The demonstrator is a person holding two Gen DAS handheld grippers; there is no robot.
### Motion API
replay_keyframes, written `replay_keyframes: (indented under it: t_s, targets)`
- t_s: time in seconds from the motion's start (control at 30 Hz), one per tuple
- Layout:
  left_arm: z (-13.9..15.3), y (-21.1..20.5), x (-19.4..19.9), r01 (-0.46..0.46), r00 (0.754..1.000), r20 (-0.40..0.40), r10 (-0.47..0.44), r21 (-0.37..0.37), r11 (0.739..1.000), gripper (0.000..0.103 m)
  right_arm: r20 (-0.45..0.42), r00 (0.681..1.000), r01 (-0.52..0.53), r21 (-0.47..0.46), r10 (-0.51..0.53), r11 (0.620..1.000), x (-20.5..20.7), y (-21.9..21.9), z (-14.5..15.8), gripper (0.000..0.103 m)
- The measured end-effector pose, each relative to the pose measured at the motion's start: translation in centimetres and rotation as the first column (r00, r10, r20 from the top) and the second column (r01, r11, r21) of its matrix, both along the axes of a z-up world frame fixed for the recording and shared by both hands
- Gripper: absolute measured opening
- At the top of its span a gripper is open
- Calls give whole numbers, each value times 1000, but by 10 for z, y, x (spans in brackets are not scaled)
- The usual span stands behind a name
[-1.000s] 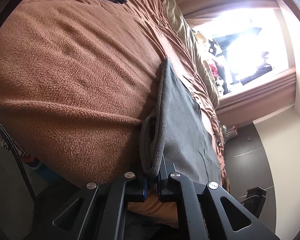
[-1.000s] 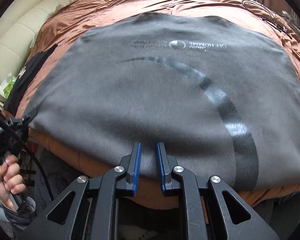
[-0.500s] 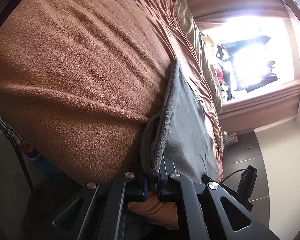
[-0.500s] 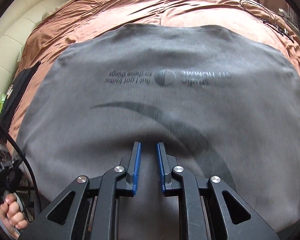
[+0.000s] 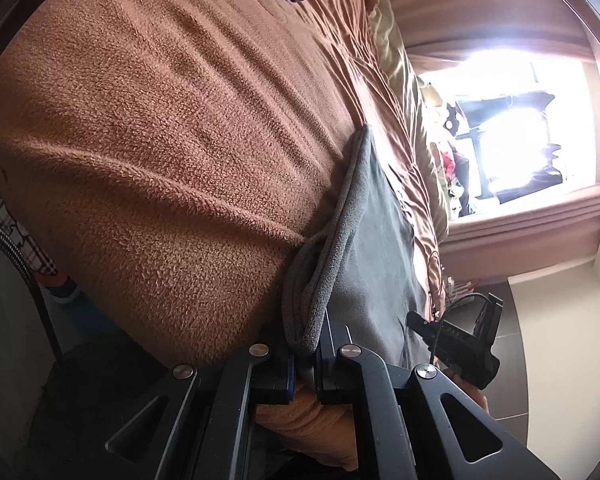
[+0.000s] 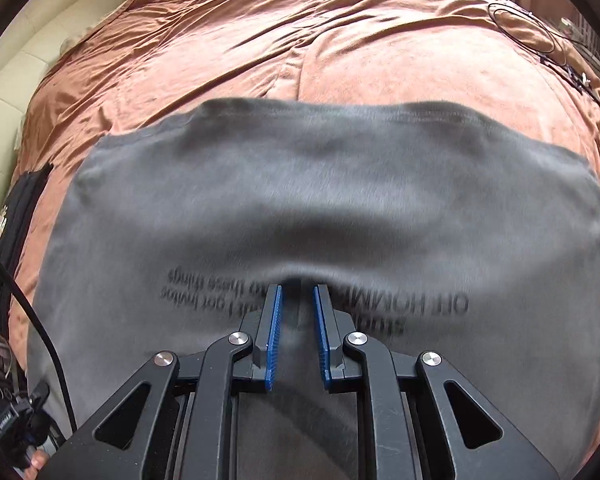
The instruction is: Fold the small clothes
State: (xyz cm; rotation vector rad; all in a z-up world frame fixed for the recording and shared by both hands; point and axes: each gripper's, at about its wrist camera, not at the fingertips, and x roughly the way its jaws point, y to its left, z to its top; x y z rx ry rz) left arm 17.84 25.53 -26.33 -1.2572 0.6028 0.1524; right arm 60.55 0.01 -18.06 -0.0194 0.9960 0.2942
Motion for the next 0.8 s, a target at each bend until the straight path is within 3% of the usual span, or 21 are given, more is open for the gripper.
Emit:
replay_keyframes:
  t_s: [0.63, 0.8]
  targets:
    - [-3, -1, 0, -33, 999, -12, 33, -36, 999, 6, -8, 999, 39, -24, -39, 999, 105, 24, -3, 12]
    - [-2, -2, 2, -38, 999, -12, 38, -25, 999, 6, 45, 998, 36, -41, -34, 999, 104, 28, 13, 12]
